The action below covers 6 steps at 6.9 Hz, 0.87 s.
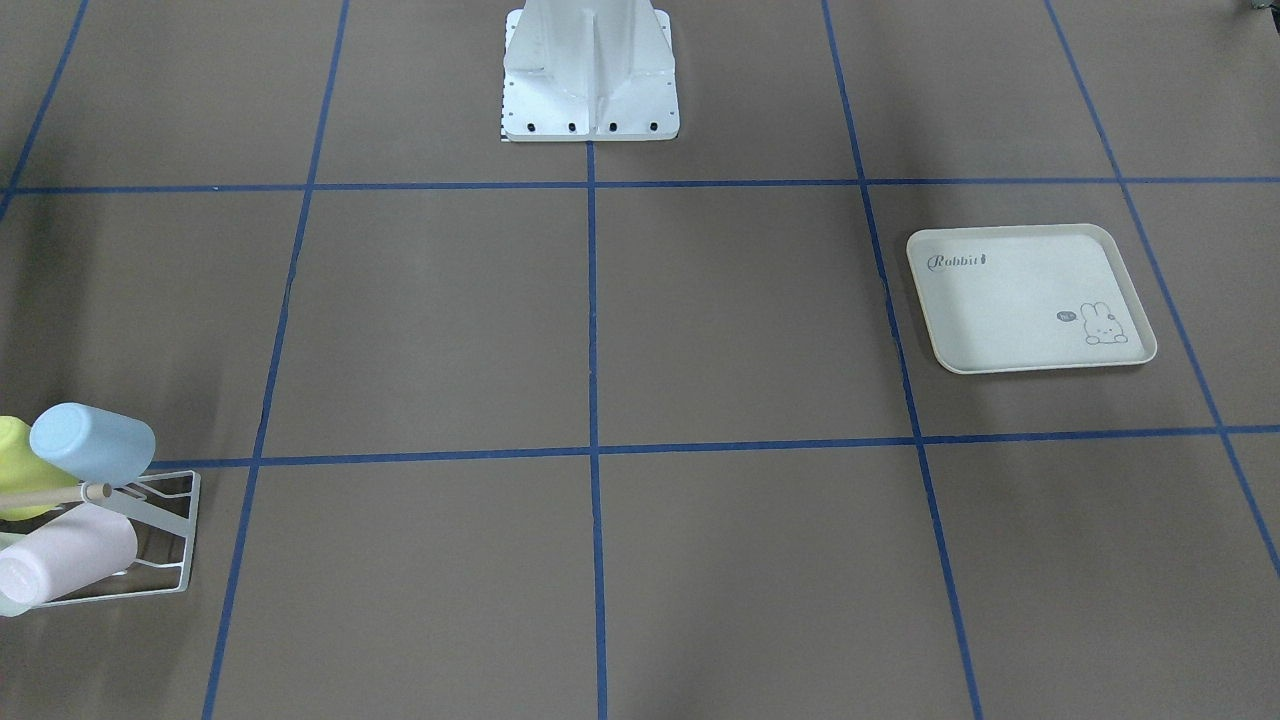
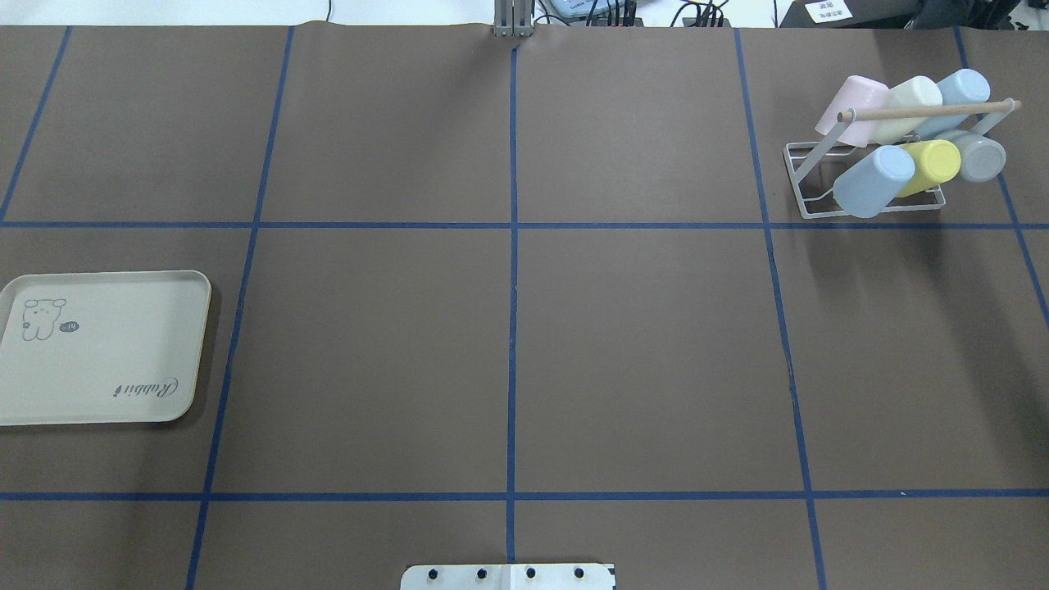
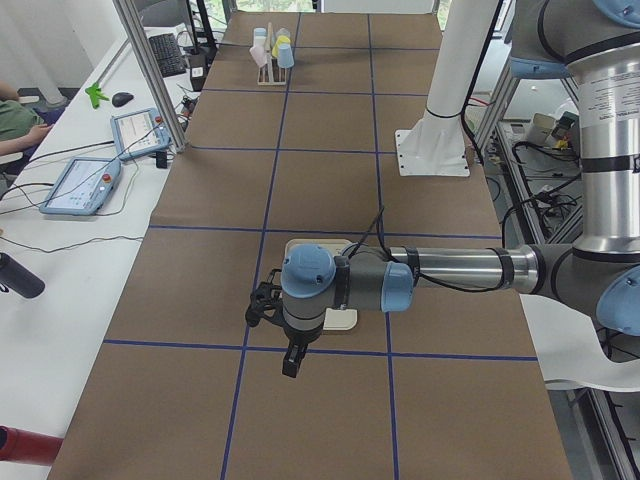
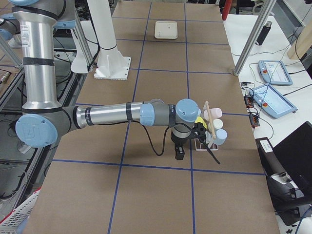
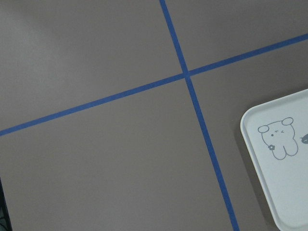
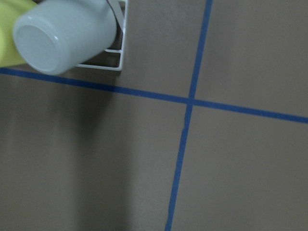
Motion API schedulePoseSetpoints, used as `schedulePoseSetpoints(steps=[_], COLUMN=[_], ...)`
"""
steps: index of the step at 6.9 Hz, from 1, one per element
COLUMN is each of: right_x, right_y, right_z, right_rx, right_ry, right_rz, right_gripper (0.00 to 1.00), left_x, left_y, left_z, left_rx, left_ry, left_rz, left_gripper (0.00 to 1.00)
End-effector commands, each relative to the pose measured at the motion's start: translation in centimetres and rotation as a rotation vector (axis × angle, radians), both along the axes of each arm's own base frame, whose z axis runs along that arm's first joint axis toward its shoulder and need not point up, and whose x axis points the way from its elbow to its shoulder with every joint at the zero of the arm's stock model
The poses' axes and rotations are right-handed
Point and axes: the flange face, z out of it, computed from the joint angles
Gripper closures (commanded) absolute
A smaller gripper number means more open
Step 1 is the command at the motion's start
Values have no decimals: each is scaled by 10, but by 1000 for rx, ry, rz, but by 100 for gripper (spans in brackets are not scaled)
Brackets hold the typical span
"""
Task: Transfer IKEA cup to right arm and place on rack
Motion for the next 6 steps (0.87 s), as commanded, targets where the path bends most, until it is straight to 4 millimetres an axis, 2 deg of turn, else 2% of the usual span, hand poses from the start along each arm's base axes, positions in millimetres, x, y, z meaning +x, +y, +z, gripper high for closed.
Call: schedulePoseSetpoints(steps=[1,3,6], right_x=[6,6,6], right_y=[8,10,11], right_z=[10,14,15], right_rx=[-42,-52,-52], right_ry=[4,6,4], right_rz=[16,19,15], right_gripper=[0,0,0], left_x=[1,2,-3], left_y=[6,6,-1], left_z=[7,14,5], left_rx=[-18,-31,-81], left_ry=[27,25,-22], left_rz=[-7,-4,-75], left_gripper=[0,0,0])
